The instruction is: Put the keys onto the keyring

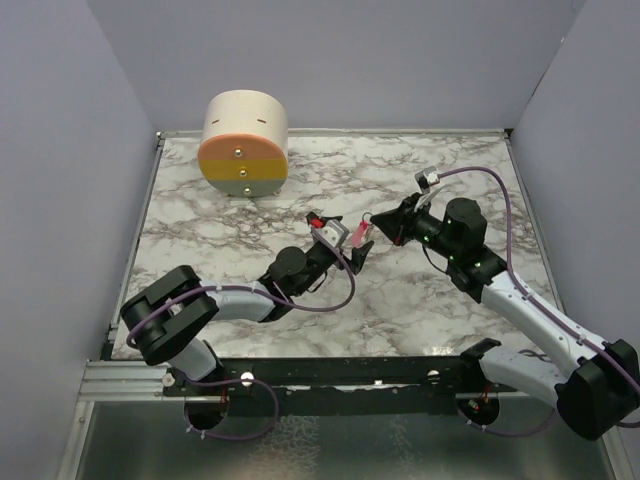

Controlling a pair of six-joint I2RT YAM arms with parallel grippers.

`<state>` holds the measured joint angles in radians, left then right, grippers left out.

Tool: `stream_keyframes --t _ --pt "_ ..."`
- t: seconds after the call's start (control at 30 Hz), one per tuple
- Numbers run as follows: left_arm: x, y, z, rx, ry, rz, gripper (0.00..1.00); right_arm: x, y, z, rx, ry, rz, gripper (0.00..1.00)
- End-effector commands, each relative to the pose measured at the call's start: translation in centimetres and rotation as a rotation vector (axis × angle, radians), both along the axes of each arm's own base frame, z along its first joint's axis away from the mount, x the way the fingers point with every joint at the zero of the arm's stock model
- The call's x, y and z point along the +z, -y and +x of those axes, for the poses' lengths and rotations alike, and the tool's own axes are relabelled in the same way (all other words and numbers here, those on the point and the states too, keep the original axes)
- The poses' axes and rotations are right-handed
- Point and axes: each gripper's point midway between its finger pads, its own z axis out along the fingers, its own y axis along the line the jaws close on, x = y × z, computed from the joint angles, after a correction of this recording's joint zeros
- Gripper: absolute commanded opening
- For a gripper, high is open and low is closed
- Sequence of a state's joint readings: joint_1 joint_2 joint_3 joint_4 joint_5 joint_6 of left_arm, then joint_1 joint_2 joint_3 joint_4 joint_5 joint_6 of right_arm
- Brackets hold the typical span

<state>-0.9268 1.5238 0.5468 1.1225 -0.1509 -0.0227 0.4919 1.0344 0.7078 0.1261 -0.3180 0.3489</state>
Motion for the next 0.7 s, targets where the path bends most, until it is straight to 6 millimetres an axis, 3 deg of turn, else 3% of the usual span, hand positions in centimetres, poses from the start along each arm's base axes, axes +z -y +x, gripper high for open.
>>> stream_keyframes --t 0.0,0.57,0.67 --pt "2.8 0.7 0.1 0.019 0.095 -0.064 0.99 1.1 -0.3 0.2 -0.004 0.013 0.024 0.01" --pt "4.8 1.1 -0.1 0.091 0.195 -0.217 0.99 0.7 -0.4 0.0 0.004 -0.009 0.037 0.01" --pt "4.0 1.3 0.4 0.113 0.184 -0.213 0.99 0.7 -0.4 -0.1 0.007 -0.009 0.039 0.01"
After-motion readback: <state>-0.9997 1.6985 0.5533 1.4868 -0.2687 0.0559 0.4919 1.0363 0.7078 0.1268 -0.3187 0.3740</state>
